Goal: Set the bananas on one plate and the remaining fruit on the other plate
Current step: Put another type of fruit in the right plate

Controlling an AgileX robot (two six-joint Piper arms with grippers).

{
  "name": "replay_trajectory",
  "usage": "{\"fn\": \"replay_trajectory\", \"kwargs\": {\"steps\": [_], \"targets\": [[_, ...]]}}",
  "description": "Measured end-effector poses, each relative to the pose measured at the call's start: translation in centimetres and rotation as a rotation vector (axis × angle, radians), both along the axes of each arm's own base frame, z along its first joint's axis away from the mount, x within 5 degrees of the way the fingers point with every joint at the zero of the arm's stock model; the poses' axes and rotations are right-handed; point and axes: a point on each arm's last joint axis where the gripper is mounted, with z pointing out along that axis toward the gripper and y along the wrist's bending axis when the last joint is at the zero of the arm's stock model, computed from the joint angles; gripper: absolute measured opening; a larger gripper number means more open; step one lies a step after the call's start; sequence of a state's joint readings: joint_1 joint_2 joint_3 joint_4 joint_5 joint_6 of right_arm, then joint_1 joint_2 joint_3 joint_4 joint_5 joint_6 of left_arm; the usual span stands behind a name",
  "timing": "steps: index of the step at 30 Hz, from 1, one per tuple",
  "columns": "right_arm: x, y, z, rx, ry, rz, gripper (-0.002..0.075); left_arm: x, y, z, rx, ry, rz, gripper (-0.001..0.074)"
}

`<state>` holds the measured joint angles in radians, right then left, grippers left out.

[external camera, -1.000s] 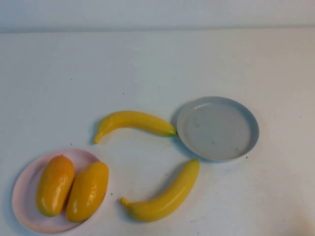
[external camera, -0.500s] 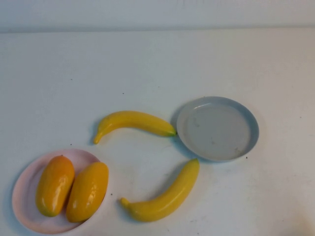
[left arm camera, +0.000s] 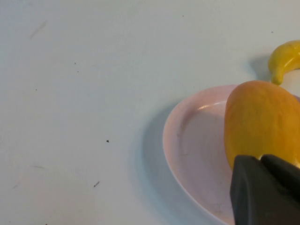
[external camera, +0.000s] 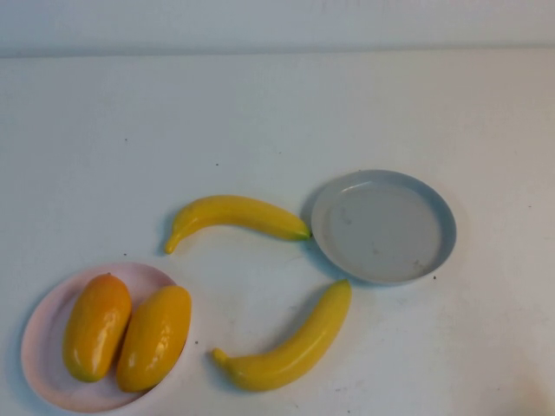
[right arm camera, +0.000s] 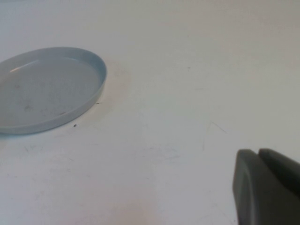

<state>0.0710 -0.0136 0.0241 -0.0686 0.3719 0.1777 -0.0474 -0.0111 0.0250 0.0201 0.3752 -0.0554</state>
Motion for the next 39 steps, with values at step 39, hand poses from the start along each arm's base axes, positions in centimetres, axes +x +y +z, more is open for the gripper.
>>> {"fn": "replay_trajectory", "kwargs": {"steps": [39], "targets": [[-0.2, 0.9, 6.2, 0.482, -0.246, 0.039, -0.0017, 0.0, 0.0, 0.0, 0.000, 0.000, 0.000, -0.0004]]}}
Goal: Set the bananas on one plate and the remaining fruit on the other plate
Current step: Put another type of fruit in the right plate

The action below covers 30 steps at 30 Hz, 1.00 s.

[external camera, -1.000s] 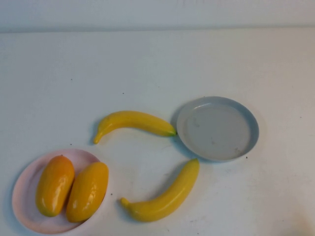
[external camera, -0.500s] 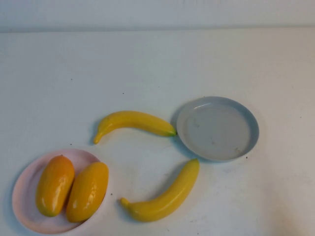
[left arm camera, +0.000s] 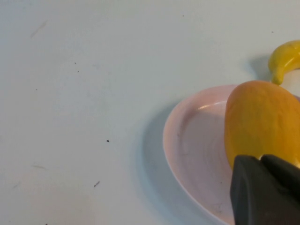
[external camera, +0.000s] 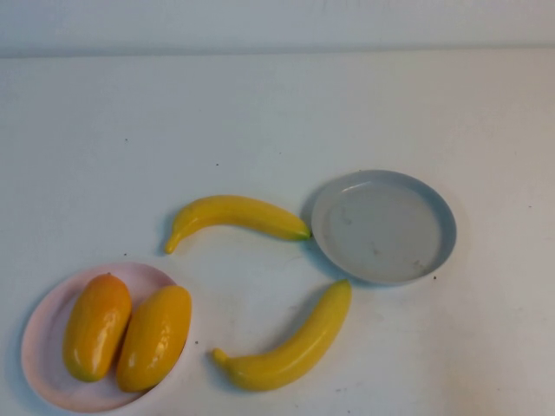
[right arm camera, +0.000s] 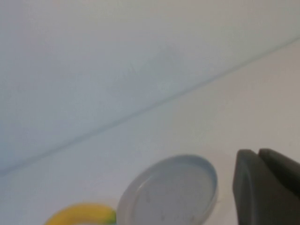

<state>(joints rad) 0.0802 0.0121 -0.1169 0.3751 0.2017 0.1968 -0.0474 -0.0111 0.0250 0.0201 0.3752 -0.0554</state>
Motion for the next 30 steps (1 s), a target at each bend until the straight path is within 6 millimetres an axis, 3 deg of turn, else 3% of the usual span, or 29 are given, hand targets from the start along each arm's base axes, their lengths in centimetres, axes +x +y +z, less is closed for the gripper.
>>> {"fn": "replay_trajectory", "kwargs": {"steps": [5, 12, 23, 30], "targets": [[0.3, 1.2, 3.4, -0.191, 0.270, 0.154, -0.0017, 0.0, 0.0, 0.0, 0.000, 0.000, 0.000, -0.0004], [4.3, 2.5, 4.7, -0.432, 0.607, 0.406, -0.0017, 0.0, 0.0, 0.0, 0.000, 0.000, 0.000, -0.0004], [11.6, 6.5, 4.2, -0.452, 0.735, 0.714, -0.0017, 0.0, 0.0, 0.0, 0.000, 0.000, 0.000, -0.0004], [15.8, 12.8, 4.5, -0.667, 0.695, 0.916, -0.0017, 0.0, 0.0, 0.0, 0.000, 0.000, 0.000, -0.0004]]}}
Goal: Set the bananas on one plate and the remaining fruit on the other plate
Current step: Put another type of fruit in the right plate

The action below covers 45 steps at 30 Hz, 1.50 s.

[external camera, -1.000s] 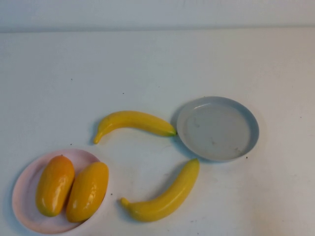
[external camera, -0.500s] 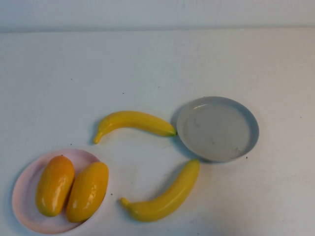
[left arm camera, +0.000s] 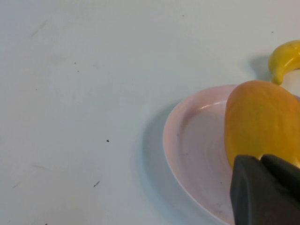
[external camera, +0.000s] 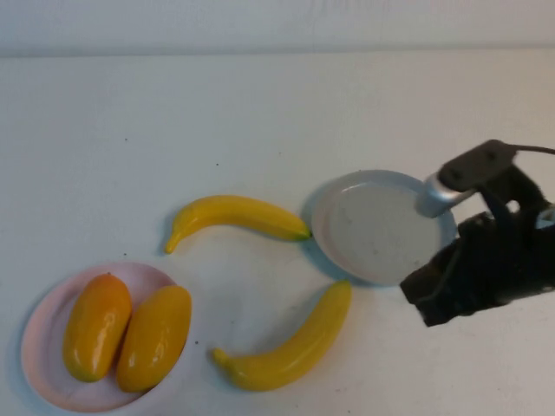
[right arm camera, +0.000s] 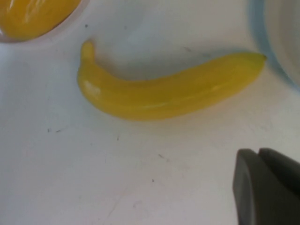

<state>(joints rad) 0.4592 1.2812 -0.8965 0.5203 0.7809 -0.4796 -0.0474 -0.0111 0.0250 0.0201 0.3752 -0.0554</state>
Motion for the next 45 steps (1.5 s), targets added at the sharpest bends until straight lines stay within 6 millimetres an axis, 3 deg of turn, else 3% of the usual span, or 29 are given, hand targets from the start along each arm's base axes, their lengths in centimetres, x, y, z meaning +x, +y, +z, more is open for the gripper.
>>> {"fn": "replay_trajectory", "kwargs": {"steps": [9, 12, 15, 23, 26, 40, 45], "targets": [[2.7, 8.3, -1.3, -0.184, -0.130, 0.525, -0.0017, 0.0, 0.0, 0.0, 0.000, 0.000, 0.000, -0.0004], [2.7, 10.0, -1.5, -0.222, -0.191, 0.771, 0.0000, 0.0, 0.0, 0.0, 0.000, 0.000, 0.000, -0.0004], [3.2, 11.4, -2.1, -0.241, -0.224, 0.916, 0.0063, 0.0, 0.0, 0.0, 0.000, 0.000, 0.000, -0.0004], [5.2, 13.0, -5.1, -0.299, -0.289, 1.056, 0.0419, 0.0, 0.0, 0.0, 0.000, 0.000, 0.000, -0.0004], [5.7, 13.2, -6.1, -0.324, -0.310, 1.110, 0.0491, 0.0, 0.0, 0.0, 0.000, 0.000, 0.000, -0.0004], [6.8, 13.2, -10.5, -0.441, -0.262, 1.226, 0.0513, 0.0, 0.0, 0.0, 0.000, 0.000, 0.000, -0.0004], [6.8, 13.2, -10.9, -0.443, -0.237, 1.238, 0.0449, 0.0, 0.0, 0.0, 0.000, 0.000, 0.000, -0.0004]]}}
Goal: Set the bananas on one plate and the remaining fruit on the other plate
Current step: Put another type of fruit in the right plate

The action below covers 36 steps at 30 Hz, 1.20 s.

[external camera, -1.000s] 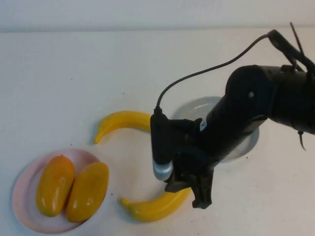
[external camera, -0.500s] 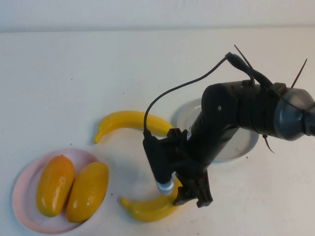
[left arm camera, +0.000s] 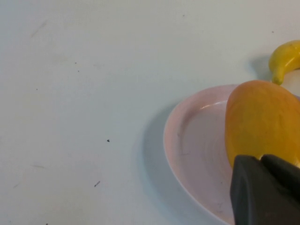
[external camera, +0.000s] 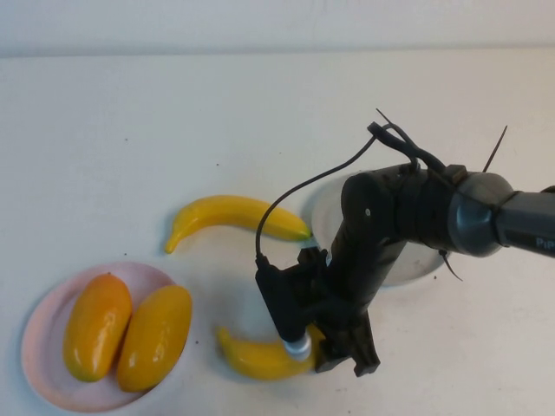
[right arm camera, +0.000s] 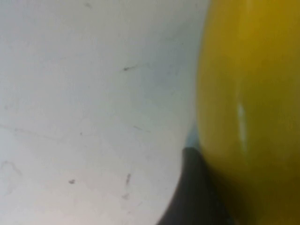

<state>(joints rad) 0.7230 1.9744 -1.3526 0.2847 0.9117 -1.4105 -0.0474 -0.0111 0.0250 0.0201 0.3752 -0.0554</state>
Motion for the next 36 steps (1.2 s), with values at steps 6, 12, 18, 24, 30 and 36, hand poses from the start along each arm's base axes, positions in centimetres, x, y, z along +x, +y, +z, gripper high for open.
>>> {"fn": "replay_trajectory", "kwargs": {"steps": [6, 12, 18, 24, 30, 36], "targets": [[-0.3, -0.3, 1.1, 0.004, -0.004, -0.025, 0.0306, 0.0, 0.0, 0.0, 0.000, 0.000, 0.000, -0.0004], [0.0, -1.6, 6.2, 0.072, -0.136, -0.275, 0.0307, 0.0, 0.0, 0.0, 0.000, 0.000, 0.000, -0.0004], [3.7, -4.9, 8.2, 0.227, -0.168, -0.862, 0.0307, 0.0, 0.0, 0.0, -0.001, 0.000, 0.000, -0.0004], [7.5, -8.3, 5.2, 0.256, -0.052, -1.308, 0.0307, 0.0, 0.0, 0.0, -0.001, 0.000, 0.000, -0.0004], [8.5, -9.1, 2.4, 0.192, -0.014, -1.372, 0.0307, 0.0, 0.0, 0.0, -0.001, 0.000, 0.000, -0.0004], [8.7, -9.2, 2.0, 0.188, -0.013, -1.379, 0.0363, 0.0, 0.0, 0.0, -0.001, 0.000, 0.000, -0.0004]]}}
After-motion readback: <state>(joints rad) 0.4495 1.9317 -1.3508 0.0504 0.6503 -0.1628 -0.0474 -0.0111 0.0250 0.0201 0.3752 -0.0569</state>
